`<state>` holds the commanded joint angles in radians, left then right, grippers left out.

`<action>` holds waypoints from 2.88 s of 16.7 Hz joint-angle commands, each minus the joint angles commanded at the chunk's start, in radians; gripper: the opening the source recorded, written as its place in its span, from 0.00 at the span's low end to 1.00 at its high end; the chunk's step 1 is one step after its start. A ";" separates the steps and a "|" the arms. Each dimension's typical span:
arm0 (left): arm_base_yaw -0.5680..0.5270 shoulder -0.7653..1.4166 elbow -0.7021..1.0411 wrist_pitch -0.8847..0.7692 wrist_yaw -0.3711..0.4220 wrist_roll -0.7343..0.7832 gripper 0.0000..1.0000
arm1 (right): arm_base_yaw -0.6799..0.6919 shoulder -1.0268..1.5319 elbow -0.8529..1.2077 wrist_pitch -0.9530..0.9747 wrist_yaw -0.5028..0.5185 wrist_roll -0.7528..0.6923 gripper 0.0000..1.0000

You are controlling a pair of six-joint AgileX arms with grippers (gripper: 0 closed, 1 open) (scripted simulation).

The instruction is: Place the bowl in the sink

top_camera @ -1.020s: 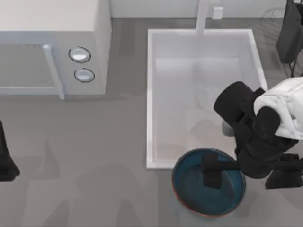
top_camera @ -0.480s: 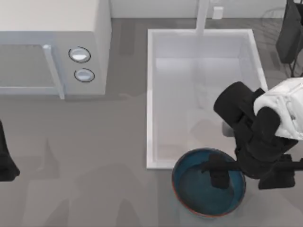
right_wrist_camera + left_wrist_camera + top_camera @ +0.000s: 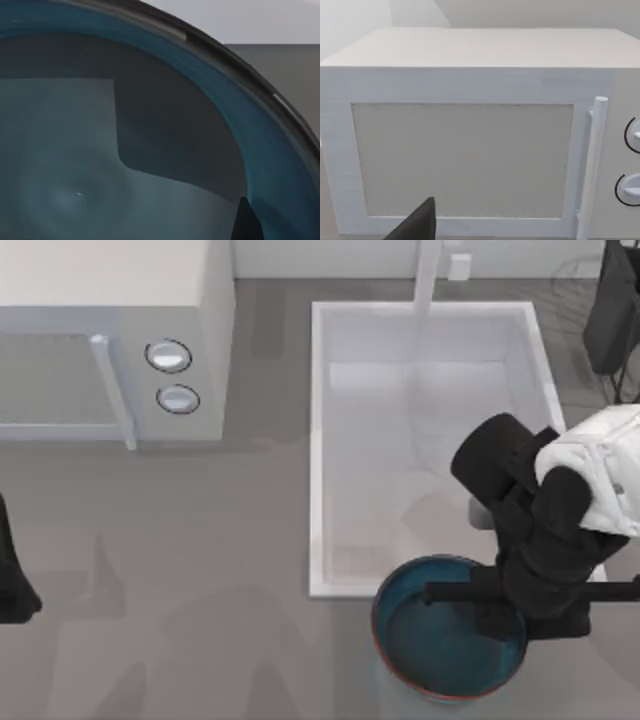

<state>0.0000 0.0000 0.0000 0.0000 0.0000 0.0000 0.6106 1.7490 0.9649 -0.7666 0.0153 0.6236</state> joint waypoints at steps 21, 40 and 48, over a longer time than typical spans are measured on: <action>0.000 0.000 0.000 0.000 0.000 0.000 1.00 | -0.003 -0.118 0.428 -0.562 -0.002 -0.003 0.00; 0.000 0.000 0.000 0.000 0.000 0.000 1.00 | 0.051 -0.114 0.301 0.124 0.197 -0.187 0.00; 0.000 0.000 0.000 0.000 0.000 0.000 1.00 | 0.029 -0.129 0.126 0.687 0.401 -0.325 0.00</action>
<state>0.0000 0.0000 0.0000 0.0000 0.0000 0.0000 0.6396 1.6198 1.0907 -0.0798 0.4167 0.2986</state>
